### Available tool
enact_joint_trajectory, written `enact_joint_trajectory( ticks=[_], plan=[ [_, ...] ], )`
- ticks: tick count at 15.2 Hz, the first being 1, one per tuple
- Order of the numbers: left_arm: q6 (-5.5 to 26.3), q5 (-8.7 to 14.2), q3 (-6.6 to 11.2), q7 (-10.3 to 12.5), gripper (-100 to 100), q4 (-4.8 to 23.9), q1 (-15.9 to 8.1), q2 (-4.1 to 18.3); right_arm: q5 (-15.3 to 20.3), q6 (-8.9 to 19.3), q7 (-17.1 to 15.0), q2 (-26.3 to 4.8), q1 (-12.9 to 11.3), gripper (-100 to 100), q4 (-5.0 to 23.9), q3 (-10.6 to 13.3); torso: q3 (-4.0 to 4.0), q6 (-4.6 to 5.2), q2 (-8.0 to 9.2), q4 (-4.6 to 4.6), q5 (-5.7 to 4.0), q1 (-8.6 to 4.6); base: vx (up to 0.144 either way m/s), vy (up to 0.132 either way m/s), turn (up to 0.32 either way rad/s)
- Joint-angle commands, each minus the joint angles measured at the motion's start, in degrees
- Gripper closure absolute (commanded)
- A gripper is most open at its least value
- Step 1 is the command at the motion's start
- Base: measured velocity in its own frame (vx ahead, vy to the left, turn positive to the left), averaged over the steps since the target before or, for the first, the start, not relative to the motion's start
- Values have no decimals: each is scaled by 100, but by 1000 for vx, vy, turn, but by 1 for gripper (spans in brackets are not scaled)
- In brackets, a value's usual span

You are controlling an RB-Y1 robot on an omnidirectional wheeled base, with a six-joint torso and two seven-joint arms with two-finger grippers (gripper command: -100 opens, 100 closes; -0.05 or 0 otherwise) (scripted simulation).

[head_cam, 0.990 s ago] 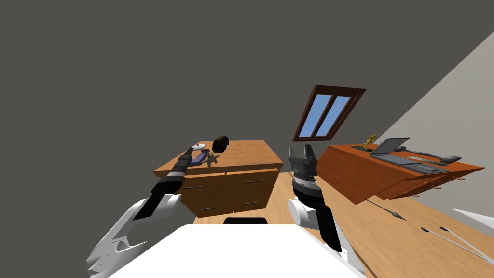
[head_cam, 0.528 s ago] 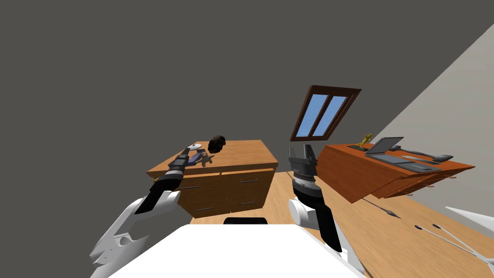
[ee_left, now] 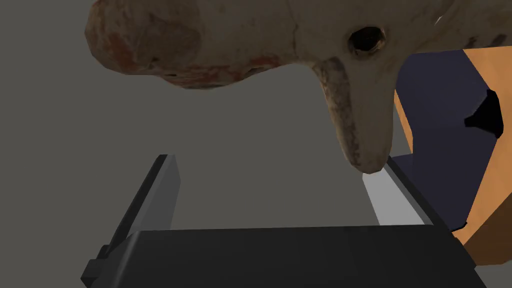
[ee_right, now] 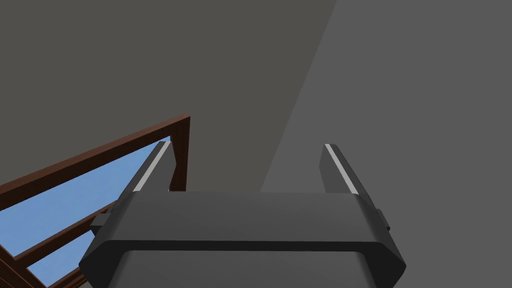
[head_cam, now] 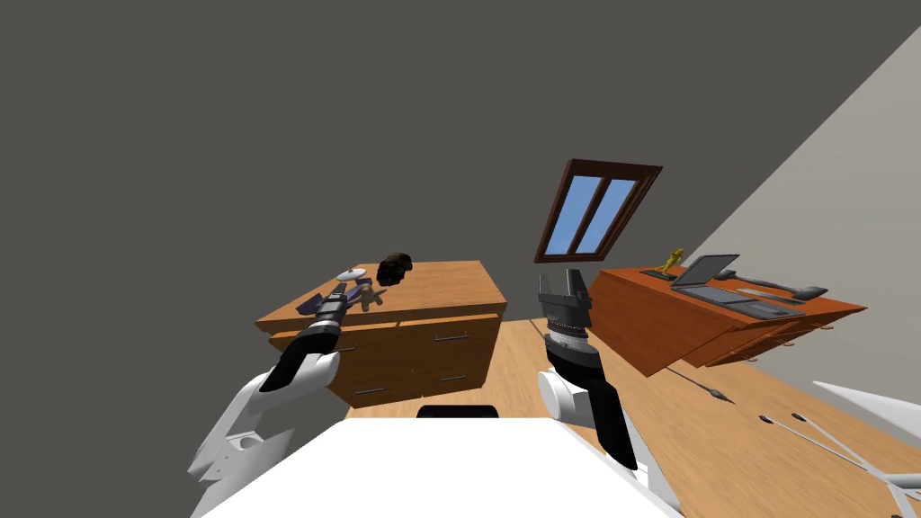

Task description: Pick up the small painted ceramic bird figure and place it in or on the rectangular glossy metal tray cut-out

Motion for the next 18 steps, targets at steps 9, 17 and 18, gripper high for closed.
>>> enact_joint_trajectory(
  ticks=[9, 17, 18],
  plan=[
    [258, 29, 147, 10, -100, 60, -91, -790, 0, 0, 0, -1, 0, 0, 0, -1, 2, 0, 3, 1, 7, 31, 0, -34, -4],
    [424, -163, 393, -39, 100, 314, -586, -844, 0, 0, 0, -1, 0, 0, 0, -1, 6, -1, 10, 2, 14, 60, -17, 33, -67],
    [425, -163, 393, -39, 100, 314, -585, -843, 0, 0, 0, -1, 0, 0, 0, -1, 5, -2, 8, 2, 12, 54, 0, 0, 0]
  ],
)
